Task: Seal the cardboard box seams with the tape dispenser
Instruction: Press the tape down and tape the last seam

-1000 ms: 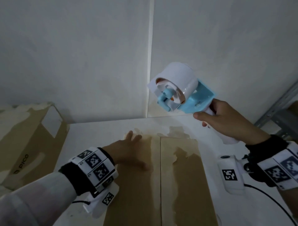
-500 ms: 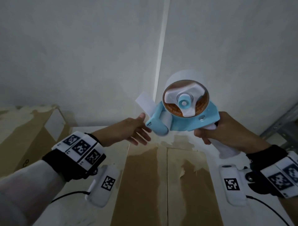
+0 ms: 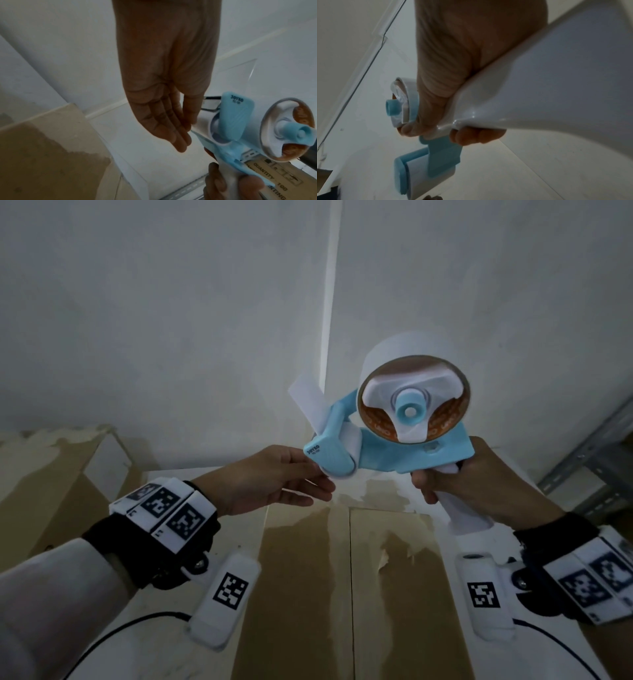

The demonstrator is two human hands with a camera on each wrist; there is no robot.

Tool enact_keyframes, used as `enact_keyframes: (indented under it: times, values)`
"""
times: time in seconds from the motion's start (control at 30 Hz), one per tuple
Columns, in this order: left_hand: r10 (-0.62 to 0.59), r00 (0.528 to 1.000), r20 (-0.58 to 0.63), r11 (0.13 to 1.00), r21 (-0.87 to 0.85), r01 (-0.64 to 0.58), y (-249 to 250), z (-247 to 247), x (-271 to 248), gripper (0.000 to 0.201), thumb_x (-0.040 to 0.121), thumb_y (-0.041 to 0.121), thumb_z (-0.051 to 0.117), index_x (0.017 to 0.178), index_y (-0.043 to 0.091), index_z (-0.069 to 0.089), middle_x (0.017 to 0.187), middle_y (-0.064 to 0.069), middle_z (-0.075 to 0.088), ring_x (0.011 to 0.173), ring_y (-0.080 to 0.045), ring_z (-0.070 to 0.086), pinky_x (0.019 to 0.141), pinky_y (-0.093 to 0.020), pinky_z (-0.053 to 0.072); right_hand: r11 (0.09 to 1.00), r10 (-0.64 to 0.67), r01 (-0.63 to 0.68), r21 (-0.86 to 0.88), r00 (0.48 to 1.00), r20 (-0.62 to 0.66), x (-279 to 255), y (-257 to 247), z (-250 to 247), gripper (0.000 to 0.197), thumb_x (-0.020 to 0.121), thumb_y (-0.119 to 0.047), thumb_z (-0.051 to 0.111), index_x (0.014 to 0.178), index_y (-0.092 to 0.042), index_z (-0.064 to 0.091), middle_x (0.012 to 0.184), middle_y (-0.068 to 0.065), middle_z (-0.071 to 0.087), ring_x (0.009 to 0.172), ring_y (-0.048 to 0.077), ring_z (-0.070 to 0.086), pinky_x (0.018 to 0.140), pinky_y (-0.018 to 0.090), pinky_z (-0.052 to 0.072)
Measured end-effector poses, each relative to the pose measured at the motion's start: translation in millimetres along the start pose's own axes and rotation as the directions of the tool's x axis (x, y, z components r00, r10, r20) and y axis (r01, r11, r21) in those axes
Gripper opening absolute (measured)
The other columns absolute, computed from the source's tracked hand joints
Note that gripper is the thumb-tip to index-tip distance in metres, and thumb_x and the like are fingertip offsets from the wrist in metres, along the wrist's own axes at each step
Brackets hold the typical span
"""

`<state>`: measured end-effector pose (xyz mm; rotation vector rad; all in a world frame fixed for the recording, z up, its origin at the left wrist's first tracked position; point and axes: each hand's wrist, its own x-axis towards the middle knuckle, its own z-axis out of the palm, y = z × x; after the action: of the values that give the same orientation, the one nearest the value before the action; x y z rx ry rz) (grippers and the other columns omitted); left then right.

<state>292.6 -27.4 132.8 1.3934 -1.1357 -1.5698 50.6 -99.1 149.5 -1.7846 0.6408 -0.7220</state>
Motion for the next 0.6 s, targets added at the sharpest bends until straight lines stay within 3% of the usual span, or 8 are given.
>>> enact_keyframes:
  times: [0.1,0.17,0.23,0.4,0.53,0.6]
  values:
    - [-0.013,1.0,0.013,1.0,-0.021,0.013,1.1,1.8,-0.8,0.022,0.095,0.018,0.042,0.094,0.014,0.064,0.079,0.001,0.072,0.074,-0.009,0.069,0.063,-0.02,0.056,1.0,-0.006,0.006,0.005,1.0,-0.001,-0.2,1.2,0.5,0.014,0.062,-0.021,0.072,0.06,-0.034,0.069,0.056,-0.008,0.066,0.047,0.01,0.055,0.046,0.022,0.05]
    - [-0.018,1.0,0.022,0.998,-0.057,0.019,2.0,1.7,-1.5,0.026,0.097,0.021,0.038,0.095,0.015,0.064,0.08,0.001,0.071,0.074,-0.009,0.069,0.064,-0.02,0.057,1.0,-0.017,0.017,0.013,1.0,0.02,0.1,3.4,0.9,0.012,0.06,-0.034,0.081,0.063,-0.034,0.069,0.058,-0.009,0.066,0.05,0.011,0.056,0.048,0.024,0.051]
    - [-0.019,1.0,0.021,0.997,-0.078,0.02,2.5,2.0,-2.6,0.024,0.095,0.019,0.04,0.094,0.015,0.064,0.079,0.002,0.07,0.072,-0.007,0.068,0.064,-0.019,0.056,1.0,-0.02,0.019,0.007,0.999,0.031,1.3,6.7,0.9,0.02,0.05,-0.043,0.08,0.064,-0.035,0.069,0.059,-0.009,0.067,0.051,0.012,0.057,0.049,0.026,0.051]
    - [-0.035,0.999,0.01,0.991,-0.128,0.036,2.9,7.9,-4.2,0.02,0.094,0.013,0.042,0.087,0.014,0.061,0.068,0.003,0.071,0.063,-0.006,0.068,0.055,-0.017,0.054,0.998,-0.055,0.054,0.042,0.998,0.023,1.6,6.8,4.4,0.018,0.049,-0.037,0.078,0.065,-0.033,0.07,0.059,-0.01,0.067,0.052,0.009,0.059,0.048,0.024,0.052]
    - [-0.082,0.997,0.01,0.969,-0.232,0.082,4.3,8.6,-3.4,0.031,0.098,0.017,0.032,0.087,0.009,0.06,0.067,-0.003,0.071,0.06,-0.012,0.069,0.051,-0.021,0.055,0.996,-0.083,0.083,0.008,0.996,-0.011,2.4,5.4,6.9,0.032,0.044,-0.06,0.078,0.064,-0.036,0.07,0.06,-0.013,0.069,0.053,0.01,0.061,0.051,0.026,0.054]
    - [-0.094,0.996,-0.006,0.968,-0.236,0.09,4.9,9.6,-3.8,0.026,0.097,0.013,0.036,0.086,0.009,0.059,0.064,-0.003,0.07,0.058,-0.011,0.068,0.05,-0.02,0.054,0.996,-0.088,0.088,-0.006,0.996,-0.024,1.7,5.5,8.5,0.03,0.044,-0.06,0.078,0.062,-0.038,0.069,0.06,-0.013,0.068,0.053,0.01,0.061,0.052,0.026,0.054]
